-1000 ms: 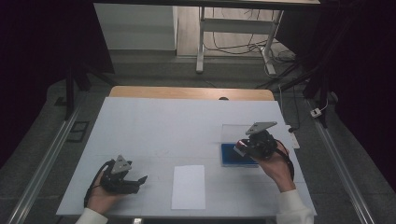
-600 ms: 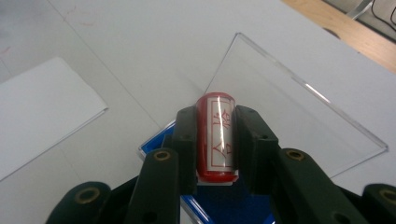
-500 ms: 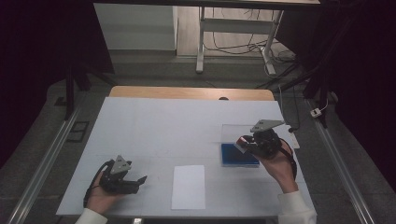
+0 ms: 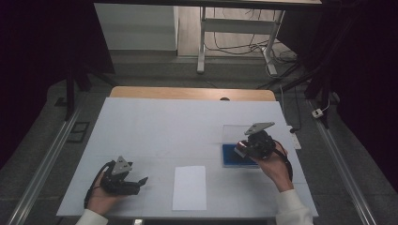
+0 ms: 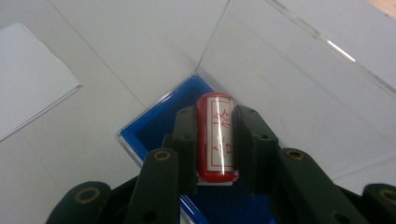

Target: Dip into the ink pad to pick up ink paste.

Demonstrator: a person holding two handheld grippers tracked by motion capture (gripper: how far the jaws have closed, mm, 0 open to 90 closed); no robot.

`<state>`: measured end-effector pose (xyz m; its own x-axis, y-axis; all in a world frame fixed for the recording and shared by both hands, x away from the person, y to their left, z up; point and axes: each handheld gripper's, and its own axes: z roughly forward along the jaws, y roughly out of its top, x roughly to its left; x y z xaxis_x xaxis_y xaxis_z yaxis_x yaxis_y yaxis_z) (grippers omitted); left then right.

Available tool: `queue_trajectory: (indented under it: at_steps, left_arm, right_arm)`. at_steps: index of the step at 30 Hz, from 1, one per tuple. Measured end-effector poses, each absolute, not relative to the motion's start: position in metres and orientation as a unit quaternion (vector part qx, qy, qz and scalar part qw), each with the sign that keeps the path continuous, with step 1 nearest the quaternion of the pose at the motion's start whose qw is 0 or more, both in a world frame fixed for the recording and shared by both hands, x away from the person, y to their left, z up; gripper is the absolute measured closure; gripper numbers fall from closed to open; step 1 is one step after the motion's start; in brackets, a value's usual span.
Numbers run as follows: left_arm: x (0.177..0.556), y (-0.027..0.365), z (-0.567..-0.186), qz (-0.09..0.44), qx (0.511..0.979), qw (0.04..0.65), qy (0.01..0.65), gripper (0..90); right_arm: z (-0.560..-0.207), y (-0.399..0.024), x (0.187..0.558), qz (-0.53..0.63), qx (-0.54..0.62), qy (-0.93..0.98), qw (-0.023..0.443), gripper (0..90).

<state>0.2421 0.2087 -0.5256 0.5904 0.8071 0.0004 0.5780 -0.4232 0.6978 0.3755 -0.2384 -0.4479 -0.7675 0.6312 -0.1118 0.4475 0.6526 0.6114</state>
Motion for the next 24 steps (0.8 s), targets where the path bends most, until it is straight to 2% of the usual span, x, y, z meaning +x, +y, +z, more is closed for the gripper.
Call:
queue_trajectory:
  at_steps: [24]
  left_arm:
    - [0.241,0.207,-0.526,0.171,0.829,0.331,0.418,18.5]
  right_arm:
    - [-0.465,-0.233,0.384,0.244,0.321,0.902,0.153,70.4]
